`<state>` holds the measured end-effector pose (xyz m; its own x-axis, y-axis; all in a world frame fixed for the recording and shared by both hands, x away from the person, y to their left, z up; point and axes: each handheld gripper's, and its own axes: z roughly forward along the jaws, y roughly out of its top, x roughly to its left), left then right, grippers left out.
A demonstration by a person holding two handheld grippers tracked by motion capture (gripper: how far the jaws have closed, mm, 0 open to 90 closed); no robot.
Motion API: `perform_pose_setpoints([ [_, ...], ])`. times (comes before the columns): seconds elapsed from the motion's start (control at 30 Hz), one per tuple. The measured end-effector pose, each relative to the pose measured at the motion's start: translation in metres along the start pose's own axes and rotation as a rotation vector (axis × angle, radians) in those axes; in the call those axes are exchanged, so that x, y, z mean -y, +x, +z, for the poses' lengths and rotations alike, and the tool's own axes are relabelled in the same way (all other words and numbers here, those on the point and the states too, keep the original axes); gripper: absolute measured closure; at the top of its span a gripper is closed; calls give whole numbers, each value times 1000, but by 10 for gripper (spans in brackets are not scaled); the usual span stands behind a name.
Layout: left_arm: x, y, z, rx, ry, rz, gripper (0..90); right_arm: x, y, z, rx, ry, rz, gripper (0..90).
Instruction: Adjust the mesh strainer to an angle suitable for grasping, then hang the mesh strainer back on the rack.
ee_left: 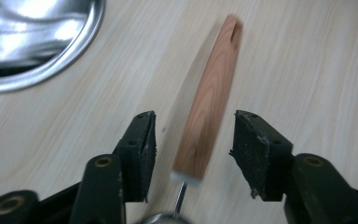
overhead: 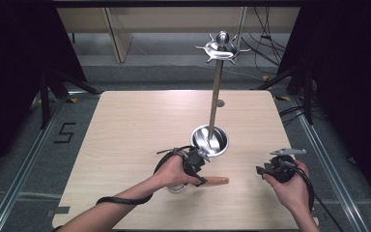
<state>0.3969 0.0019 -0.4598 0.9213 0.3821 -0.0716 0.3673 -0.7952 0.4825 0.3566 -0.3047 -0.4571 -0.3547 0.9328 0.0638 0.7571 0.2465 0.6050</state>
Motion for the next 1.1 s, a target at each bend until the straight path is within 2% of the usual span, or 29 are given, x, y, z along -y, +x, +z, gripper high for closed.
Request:
perform_pose_setpoints([
  [0.13,9,2,-8,-12,17,24,427,-3,3,-1,9,-4,-10,605],
  [0.27,11,2,-12,-16,26,32,413,-4,9,-1,-4,-4,-22,602],
  [0.4,7,1,-11,-15,27,40,406,-4,6,-1,-7,-5,-21,600],
  [0.43,6,1,-11,-16,30,56,404,-4,4,-1,-5,0,-22,599],
  [0.5,5,1,-11,-13,27,47,403,-5,2,-1,-4,-2,-3,595],
  [0.57,6,1,-10,-9,31,40,404,-4,0,0,1,3,-4,593],
  [0.67,7,3,-9,-16,38,55,412,-3,1,-1,-1,12,2,590],
  [0.8,8,4,-7,0,59,73,412,-3,3,-3,2,5,9,587],
  [0.83,7,4,-5,-2,91,107,408,-5,2,-2,6,6,-2,584],
  [0.87,7,5,-5,-12,107,124,404,-5,2,-2,6,5,-1,584],
  [0.93,7,6,-2,-28,127,130,406,-4,2,0,0,12,0,584],
  [1.1,6,12,6,-19,160,119,430,-3,3,3,-17,25,3,584],
])
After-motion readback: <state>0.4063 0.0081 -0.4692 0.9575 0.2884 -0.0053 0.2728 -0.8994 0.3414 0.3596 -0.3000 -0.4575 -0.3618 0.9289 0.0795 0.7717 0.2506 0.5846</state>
